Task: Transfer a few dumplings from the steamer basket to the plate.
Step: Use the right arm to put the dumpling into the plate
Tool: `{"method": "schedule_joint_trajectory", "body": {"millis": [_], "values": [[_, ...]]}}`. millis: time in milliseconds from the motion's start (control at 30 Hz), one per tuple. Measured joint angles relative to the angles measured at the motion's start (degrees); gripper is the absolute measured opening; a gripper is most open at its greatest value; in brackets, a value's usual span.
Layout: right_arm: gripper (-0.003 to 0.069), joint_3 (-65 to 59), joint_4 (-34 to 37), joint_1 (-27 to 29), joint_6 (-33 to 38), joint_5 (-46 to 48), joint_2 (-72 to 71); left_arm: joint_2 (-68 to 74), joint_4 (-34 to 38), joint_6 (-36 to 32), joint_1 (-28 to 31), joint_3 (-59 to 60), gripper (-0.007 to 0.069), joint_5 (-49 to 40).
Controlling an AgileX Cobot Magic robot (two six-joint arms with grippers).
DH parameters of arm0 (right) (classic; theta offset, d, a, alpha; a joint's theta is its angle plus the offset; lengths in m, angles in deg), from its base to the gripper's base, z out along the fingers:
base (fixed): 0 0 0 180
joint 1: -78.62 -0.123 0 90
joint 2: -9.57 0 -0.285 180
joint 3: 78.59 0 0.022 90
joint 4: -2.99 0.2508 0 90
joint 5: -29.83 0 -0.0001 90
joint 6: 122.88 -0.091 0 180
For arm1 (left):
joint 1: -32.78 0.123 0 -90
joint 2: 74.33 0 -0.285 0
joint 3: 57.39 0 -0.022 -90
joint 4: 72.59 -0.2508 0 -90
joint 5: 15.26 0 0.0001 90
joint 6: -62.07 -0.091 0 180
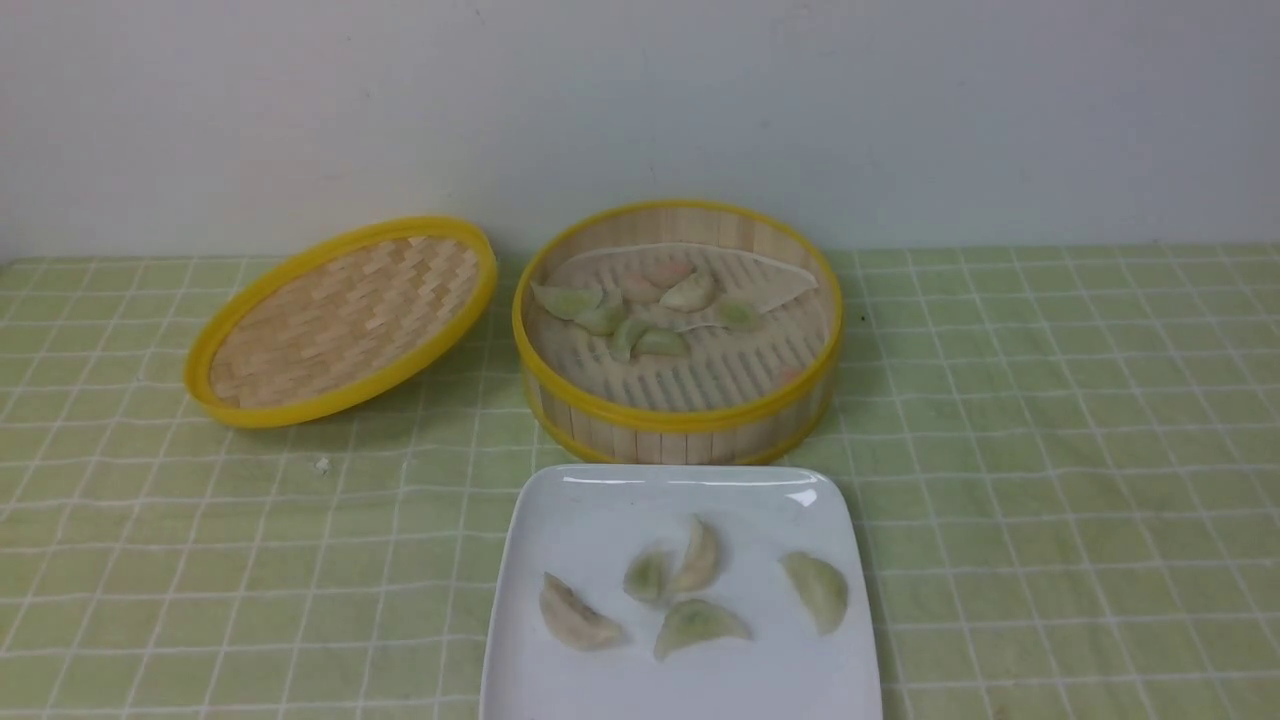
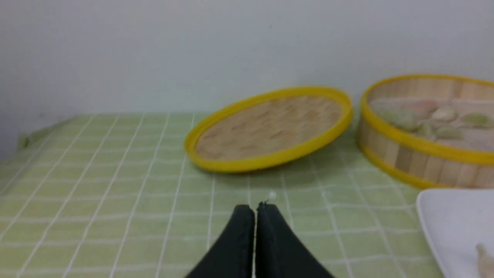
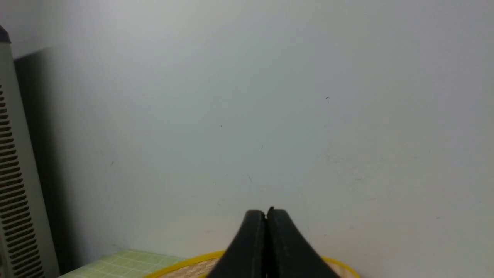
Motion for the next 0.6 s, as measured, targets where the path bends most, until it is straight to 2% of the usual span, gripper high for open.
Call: {"method": "schedule_joint_trajectory", "body": {"millis": [167,600], "values": [[-0.0015,0.0,0.0,0.0,0.0,0.0,0.0,-0.08,0.0,0.0,0.56,8.19,-0.0006,0.41],[-0.0015,-0.02,0.0,0.0,-0.05,0.12,0.0,-0.08,-0.2,-0.2,0.52,8.35,-0.0006,0.66]]}}
